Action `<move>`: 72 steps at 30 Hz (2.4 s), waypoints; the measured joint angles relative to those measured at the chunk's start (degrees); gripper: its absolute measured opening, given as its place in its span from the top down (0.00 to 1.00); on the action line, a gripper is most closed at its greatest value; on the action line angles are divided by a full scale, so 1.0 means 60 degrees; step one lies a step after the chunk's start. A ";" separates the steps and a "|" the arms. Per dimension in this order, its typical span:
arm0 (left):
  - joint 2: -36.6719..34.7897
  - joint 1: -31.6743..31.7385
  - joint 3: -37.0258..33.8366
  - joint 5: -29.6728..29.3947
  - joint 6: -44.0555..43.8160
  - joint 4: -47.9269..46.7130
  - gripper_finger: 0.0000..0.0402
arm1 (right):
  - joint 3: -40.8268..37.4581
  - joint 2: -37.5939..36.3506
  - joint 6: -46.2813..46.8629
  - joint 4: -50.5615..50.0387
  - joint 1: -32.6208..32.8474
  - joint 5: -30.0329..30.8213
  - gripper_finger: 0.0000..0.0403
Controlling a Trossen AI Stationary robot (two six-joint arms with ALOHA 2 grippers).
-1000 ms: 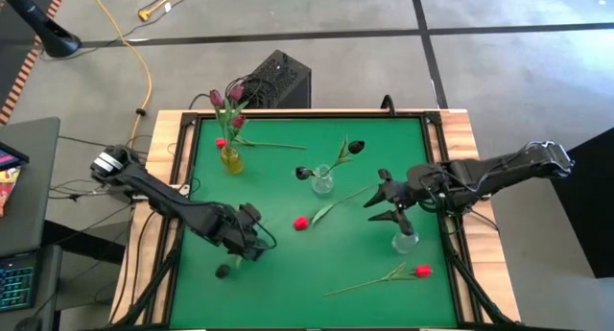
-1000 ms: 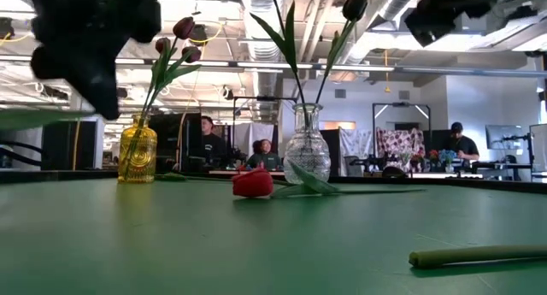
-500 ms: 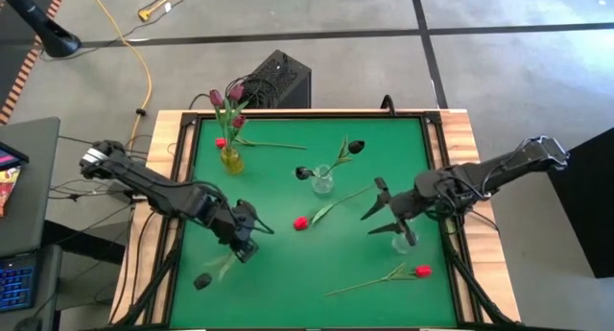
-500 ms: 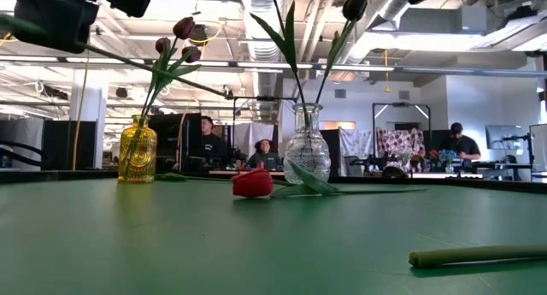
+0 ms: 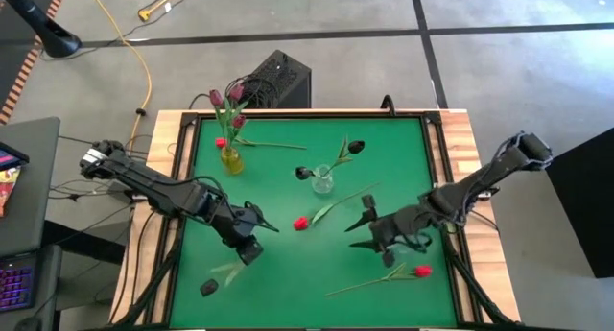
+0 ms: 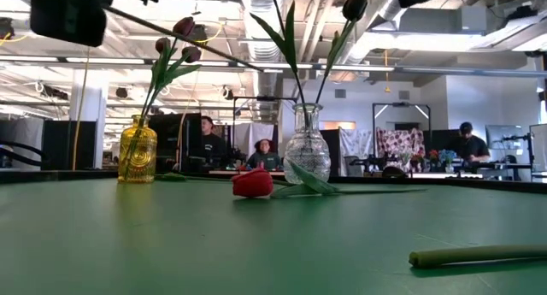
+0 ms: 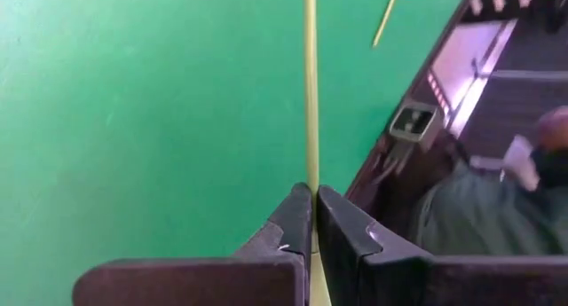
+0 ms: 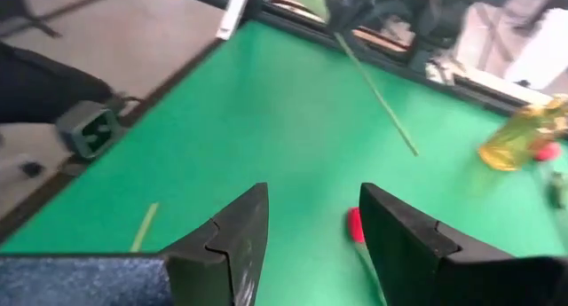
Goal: Sort flowers into vase by color
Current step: Put the black flower into the left transparent vase
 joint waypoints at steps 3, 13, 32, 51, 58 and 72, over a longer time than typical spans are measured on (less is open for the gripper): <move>0.0000 0.0106 0.0000 -0.0359 -0.0123 0.0228 1.00 | 0.0378 0.0703 -0.0091 -0.0009 0.0342 0.1235 0.50; 0.0000 0.0158 0.0004 -0.0530 -0.0468 0.0206 1.00 | 0.1930 0.3714 -0.3157 0.1302 0.0796 0.4552 0.53; 0.0000 0.0531 0.0004 -0.0464 0.0728 0.0410 1.00 | 0.6900 0.8252 -0.6850 0.1847 0.0075 0.5052 0.55; 0.0000 0.0529 0.0000 -0.0079 0.1225 0.0572 1.00 | 0.7360 0.8684 -0.6921 0.1367 -0.0429 0.5231 0.67; 0.0004 0.0522 0.0000 -0.0189 0.1774 0.0635 1.00 | 0.7360 0.8678 -0.6909 0.1398 -0.0255 0.5232 0.89; -0.0196 0.0618 0.0000 0.0162 0.3804 0.1641 0.66 | 0.7356 0.8635 -0.4097 0.0867 -0.0022 0.4056 0.96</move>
